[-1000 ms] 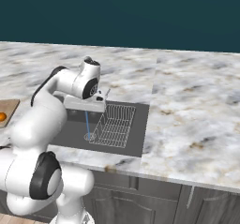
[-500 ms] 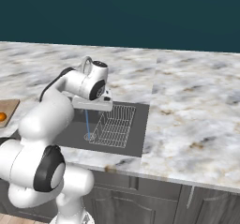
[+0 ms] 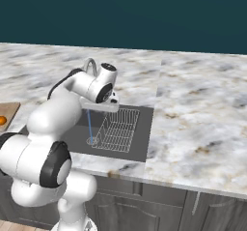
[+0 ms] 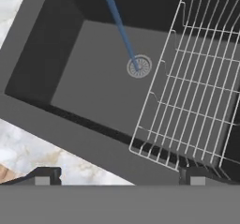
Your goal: Pick the tangerine, peach from the sink and place them on the cutting board to airdry. Then turn off the sink faucet.
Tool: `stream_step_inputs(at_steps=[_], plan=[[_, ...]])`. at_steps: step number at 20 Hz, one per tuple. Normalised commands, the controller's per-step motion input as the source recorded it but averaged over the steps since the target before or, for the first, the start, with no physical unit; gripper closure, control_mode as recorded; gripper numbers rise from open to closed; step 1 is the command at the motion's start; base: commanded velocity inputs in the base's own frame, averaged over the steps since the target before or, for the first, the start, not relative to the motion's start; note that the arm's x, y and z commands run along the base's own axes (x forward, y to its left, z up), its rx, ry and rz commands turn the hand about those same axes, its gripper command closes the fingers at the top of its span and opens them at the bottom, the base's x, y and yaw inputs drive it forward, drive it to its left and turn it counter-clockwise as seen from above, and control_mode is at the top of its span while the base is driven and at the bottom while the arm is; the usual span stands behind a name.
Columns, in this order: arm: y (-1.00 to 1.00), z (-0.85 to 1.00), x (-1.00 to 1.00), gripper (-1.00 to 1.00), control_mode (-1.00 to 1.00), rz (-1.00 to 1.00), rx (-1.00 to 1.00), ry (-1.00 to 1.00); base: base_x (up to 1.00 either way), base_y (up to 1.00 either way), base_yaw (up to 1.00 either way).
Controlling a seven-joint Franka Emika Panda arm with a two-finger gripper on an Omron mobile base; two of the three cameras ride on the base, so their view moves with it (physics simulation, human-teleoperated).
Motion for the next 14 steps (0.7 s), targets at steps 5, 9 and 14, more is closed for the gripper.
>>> stream_step_inputs(at_steps=[5,9,14], plan=[[-0.06,0.00,0.31,-1.00,-1.00,0.00,0.06,0.00,0.00,0.00,0.00],[-0.02,0.00,0.32,-1.00,-1.00,0.00,0.05,0.00,0.00,0.00,0.00],[0.00,-0.01,0.29,-1.00,-1.00,0.00,0.03,0.00,0.00,0.00,0.00]])
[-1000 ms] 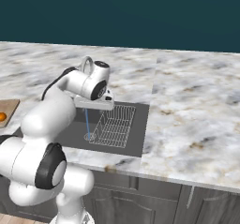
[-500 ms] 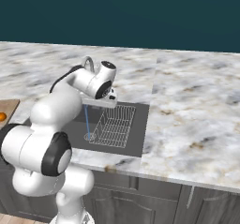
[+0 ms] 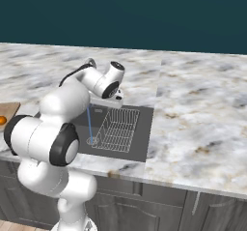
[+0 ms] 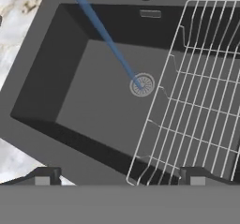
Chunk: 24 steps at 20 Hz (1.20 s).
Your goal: Pick the tangerine, peach from the sink and place them on the cutting board to airdry. Then turn off the sink faucet.
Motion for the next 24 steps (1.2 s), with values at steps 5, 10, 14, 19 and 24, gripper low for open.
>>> stream_step_inputs(at_steps=[5,10,14,19,24], plan=[[0.00,-0.07,0.25,-1.00,-1.00,0.00,0.03,-0.04,0.00,0.00,0.00],[0.00,-0.09,0.22,-1.00,-1.00,0.00,0.02,-0.03,0.00,0.00,0.00],[0.00,-0.04,0.19,-1.00,-1.00,0.00,0.02,-0.01,0.00,0.00,0.00],[0.00,-0.04,0.21,-1.00,-1.00,0.00,0.03,0.00,0.00,0.00,0.00],[0.00,-0.04,0.22,-1.00,-1.00,0.00,0.03,0.00,0.00,0.00,0.00]])
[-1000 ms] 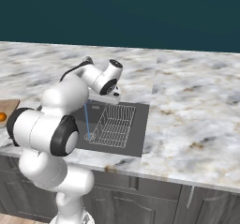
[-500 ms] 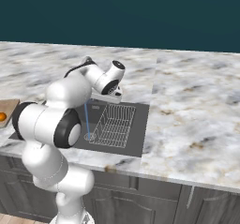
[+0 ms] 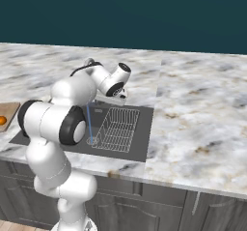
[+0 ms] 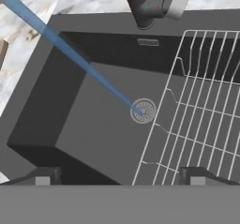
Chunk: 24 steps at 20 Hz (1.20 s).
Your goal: Pick the tangerine, peach from the sink and place them on the cutting board to airdry. Then turn off the sink faucet.
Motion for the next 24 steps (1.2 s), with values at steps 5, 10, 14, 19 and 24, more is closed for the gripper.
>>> stream_step_inputs(at_steps=[5,10,14,19,24], plan=[[0.00,-0.06,0.23,-1.00,-1.00,0.00,0.02,0.00,0.00,0.00,0.00],[0.00,-0.08,0.23,-1.00,-1.00,0.00,0.05,-0.05,0.00,0.00,0.00],[0.00,-0.04,0.13,-1.00,-1.00,0.00,0.06,-0.12,0.00,0.00,0.00],[0.01,-0.07,0.08,-1.00,-1.00,0.00,0.03,-0.14,0.00,0.00,0.00],[0.02,-0.11,0.12,-1.00,-1.00,0.00,0.03,-0.09,0.00,0.00,0.00]])
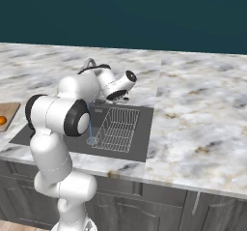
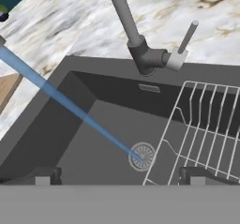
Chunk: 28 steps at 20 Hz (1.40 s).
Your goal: Pick the tangerine, peach from the sink and place them on the cutting board to airdry. Then turn off the sink faucet.
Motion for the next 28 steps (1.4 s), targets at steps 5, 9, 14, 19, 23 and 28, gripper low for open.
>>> stream_step_inputs(at_steps=[5,9,14,19,23,28], plan=[[0.01,-0.06,0.16,-1.00,-1.00,-0.01,0.04,-0.03,0.00,0.00,0.00],[0.01,-0.09,0.19,-1.00,-1.00,-0.02,0.02,0.00,0.00,0.00,0.00],[0.01,-0.05,0.23,-1.00,-1.00,-0.02,0.02,0.00,0.00,0.00,0.00],[0.01,-0.09,0.27,-1.00,-1.00,-0.02,0.02,0.00,0.00,0.00,0.00],[0.02,-0.12,0.29,1.00,-1.00,-0.01,0.02,0.00,0.00,0.00,0.00],[0.00,-0.12,0.27,1.00,-1.00,0.00,0.03,0.00,0.00,0.00,0.00]])
